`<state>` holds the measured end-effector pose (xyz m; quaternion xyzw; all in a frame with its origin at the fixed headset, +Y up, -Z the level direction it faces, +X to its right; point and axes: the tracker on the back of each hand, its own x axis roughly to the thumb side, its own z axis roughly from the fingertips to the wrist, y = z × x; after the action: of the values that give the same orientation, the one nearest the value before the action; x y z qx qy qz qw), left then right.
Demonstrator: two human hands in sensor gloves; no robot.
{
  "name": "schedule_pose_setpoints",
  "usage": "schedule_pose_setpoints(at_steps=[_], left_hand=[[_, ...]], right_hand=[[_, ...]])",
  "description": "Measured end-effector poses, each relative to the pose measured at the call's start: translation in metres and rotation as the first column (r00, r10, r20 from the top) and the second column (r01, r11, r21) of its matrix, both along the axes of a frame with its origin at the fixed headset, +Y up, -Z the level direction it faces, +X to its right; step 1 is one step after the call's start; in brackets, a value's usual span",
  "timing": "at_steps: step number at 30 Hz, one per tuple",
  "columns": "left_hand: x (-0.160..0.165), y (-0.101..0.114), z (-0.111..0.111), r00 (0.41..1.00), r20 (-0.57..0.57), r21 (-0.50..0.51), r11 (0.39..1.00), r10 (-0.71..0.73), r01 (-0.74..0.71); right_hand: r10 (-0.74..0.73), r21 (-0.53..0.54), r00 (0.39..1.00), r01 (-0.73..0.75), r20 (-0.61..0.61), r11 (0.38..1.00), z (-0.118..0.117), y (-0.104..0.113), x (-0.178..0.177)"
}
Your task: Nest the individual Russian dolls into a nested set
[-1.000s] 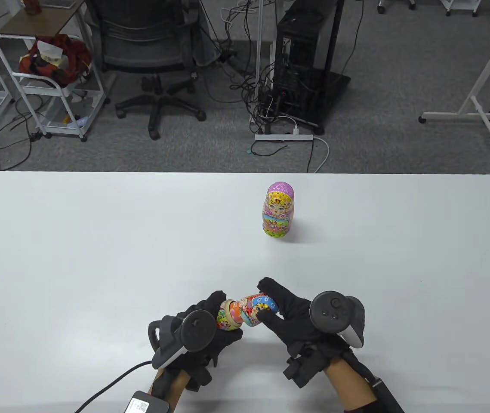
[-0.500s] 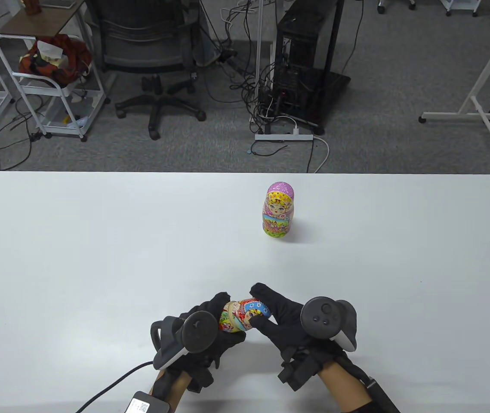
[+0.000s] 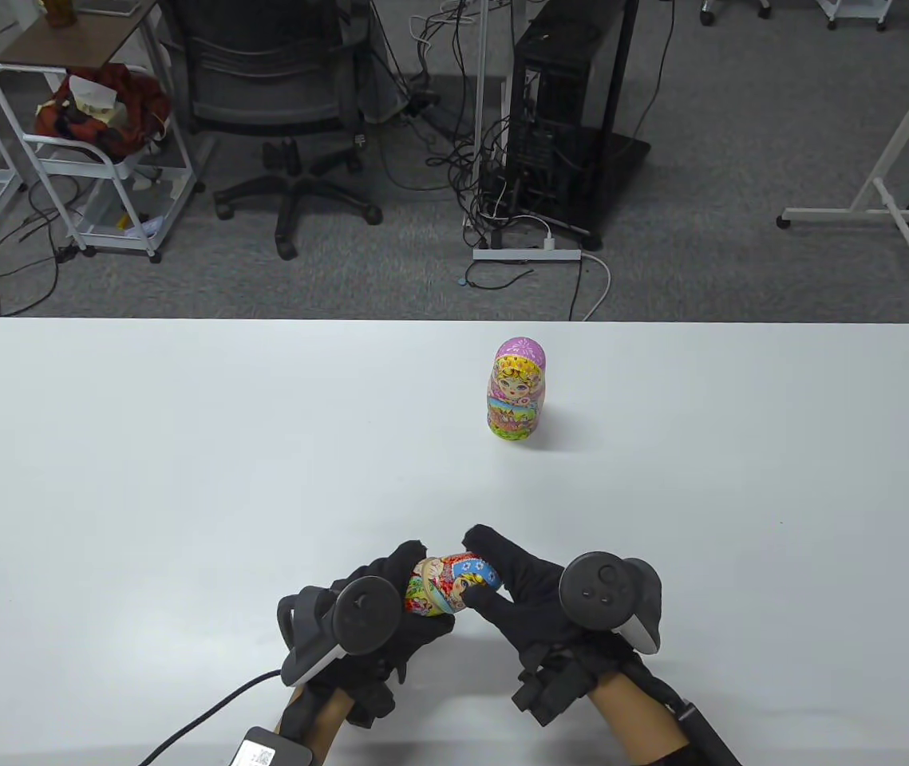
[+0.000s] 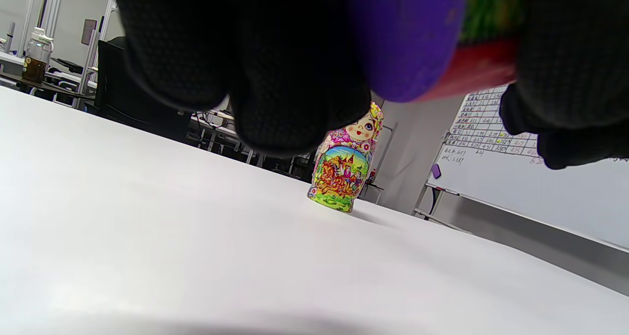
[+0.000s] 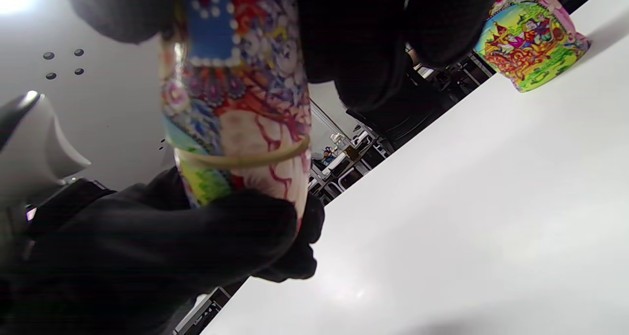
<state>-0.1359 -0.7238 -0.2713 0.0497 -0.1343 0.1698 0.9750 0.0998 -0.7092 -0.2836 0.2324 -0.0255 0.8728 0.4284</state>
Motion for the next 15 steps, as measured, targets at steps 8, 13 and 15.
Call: schedule_pose_setpoints(at_steps=[8, 13, 15], left_hand=[[0.0011, -0.0005, 0.0000, 1.000, 0.005, 0.006, 1.000, -0.007, 0.007], [0.0027, 0.0021, 0.0023, 1.000, 0.014, 0.022, 1.000, 0.000, -0.001], [0.0023, 0.0025, 0.0024, 1.000, 0.013, 0.024, 1.000, 0.008, -0.009]], right_hand=[[-0.001, 0.013, 1.000, 0.001, 0.018, 1.000, 0.0009, 0.0001, -0.0002], [-0.010, 0.004, 1.000, 0.010, 0.005, 1.000, 0.0008, -0.0005, -0.0003], [-0.015, 0.005, 1.000, 0.015, 0.005, 1.000, 0.0008, -0.0003, -0.0006]])
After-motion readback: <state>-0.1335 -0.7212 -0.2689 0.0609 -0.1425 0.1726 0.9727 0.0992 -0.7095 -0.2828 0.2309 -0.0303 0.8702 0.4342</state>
